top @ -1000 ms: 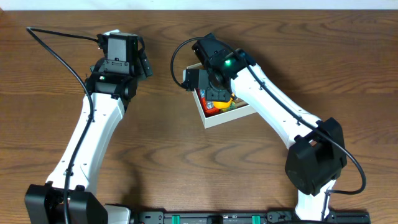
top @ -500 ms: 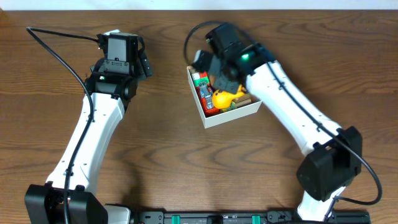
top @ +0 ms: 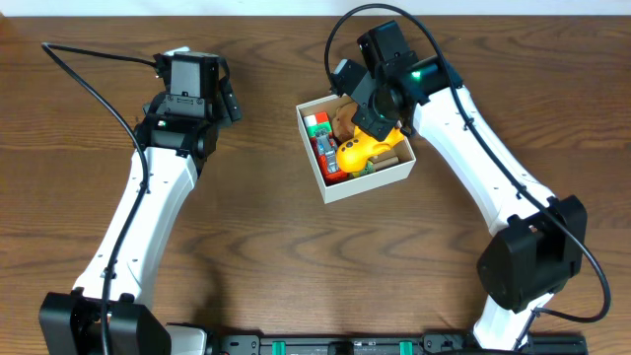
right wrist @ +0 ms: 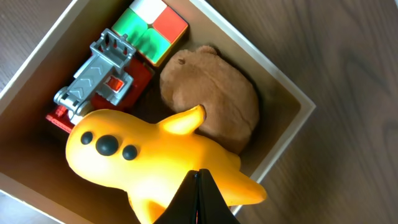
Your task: Pack container
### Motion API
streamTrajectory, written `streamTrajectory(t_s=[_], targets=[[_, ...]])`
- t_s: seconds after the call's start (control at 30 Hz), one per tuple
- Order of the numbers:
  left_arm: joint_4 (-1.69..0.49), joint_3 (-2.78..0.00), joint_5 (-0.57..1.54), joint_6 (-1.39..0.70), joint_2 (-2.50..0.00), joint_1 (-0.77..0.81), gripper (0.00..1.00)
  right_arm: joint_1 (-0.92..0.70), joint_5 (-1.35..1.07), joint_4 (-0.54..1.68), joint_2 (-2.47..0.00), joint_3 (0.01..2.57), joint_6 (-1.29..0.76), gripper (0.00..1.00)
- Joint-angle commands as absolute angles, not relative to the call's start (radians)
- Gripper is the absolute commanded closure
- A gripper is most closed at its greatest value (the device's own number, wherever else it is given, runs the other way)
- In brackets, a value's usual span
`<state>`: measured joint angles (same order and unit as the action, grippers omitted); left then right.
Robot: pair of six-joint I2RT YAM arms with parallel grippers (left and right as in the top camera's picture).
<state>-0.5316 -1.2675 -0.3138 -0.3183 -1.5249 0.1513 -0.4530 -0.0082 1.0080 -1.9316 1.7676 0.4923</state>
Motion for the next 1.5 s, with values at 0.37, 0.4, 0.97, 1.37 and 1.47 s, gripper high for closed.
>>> streamTrajectory(t_s=[0.37,0.4,0.97,1.37,1.47], targets=[[-0.534,-1.282,-0.316,-0.324,-1.521,0.145,0.02,-0.452,-0.031,1.137,-2.051,1.778,0.351,0.99],[-0.535,-1.282,-0.316,-0.324,-1.521,0.145,0.02,-0.452,-0.035,1.144,-2.064,1.777,0.351,0.99],[-0.535,-1.282,-0.316,-0.324,-1.521,0.145,0.02,-0.459,-0.092,1.123,-2.204,1.782,0.330,0.99],[-0.534,-1.282,-0.316,-0.324,-1.521,0.145,0.02,-0.461,-0.076,1.107,-1.996,1.805,0.329,0.96],[-0.535,-1.282,-0.316,-0.324,-1.521,0.145,0.02,-0.461,-0.076,1.108,-1.969,1.805,0.329,0.92]])
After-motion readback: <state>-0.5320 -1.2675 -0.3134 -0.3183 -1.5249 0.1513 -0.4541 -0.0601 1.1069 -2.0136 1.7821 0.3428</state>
